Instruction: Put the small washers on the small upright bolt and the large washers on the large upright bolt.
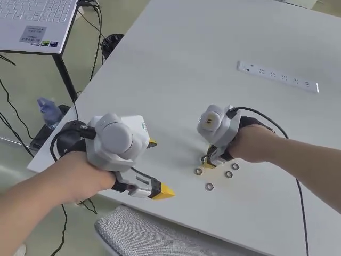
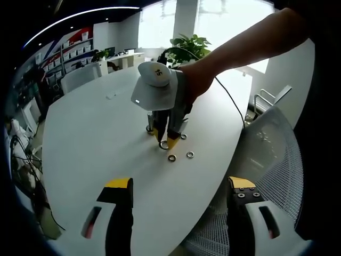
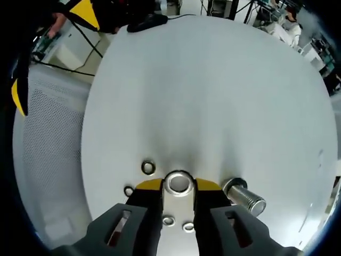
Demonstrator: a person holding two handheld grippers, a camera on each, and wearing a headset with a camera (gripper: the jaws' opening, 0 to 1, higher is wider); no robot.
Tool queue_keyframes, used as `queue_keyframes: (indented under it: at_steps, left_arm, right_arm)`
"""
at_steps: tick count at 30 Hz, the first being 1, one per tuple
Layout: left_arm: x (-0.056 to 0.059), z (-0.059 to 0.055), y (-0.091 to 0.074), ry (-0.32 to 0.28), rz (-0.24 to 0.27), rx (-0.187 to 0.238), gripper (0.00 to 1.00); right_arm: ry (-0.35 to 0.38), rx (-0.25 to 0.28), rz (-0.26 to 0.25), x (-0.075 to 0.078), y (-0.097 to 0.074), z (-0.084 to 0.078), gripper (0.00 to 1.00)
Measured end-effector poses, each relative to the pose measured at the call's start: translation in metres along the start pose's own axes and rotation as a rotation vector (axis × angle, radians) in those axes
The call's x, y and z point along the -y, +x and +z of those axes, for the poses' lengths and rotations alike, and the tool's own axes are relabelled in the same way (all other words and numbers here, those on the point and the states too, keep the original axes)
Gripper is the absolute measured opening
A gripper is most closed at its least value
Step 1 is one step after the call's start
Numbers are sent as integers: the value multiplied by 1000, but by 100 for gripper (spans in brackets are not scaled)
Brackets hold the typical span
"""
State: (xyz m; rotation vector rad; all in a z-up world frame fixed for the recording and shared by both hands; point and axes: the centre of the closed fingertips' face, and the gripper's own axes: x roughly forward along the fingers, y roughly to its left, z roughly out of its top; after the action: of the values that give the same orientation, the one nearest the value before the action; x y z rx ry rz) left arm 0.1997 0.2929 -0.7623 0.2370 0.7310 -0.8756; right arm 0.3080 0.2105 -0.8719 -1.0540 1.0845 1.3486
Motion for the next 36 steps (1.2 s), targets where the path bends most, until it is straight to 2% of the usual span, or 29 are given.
queue_keyframes:
  at_steps: [7,19,21,27,36]
  left_arm:
    - [1,1,0,-1,0,6,71]
    - [3,3,0,9,-1,5,70]
    - [3,5,0,10,-3,11,70]
    - [3,6,0,7,-4,17,70]
    - [5,8,-2,12,-7,26,71]
  right_arm:
    - [32,21,-1,2,-14,-2,20]
    - [13,12,3,-6,-35,-5,20]
    - [-16,-3,-13,-5,-42,-8,20]
    - [-30,-23,-33,-2,-58,-19,20]
    - [2,-43,-42,2,-80,-35,21]
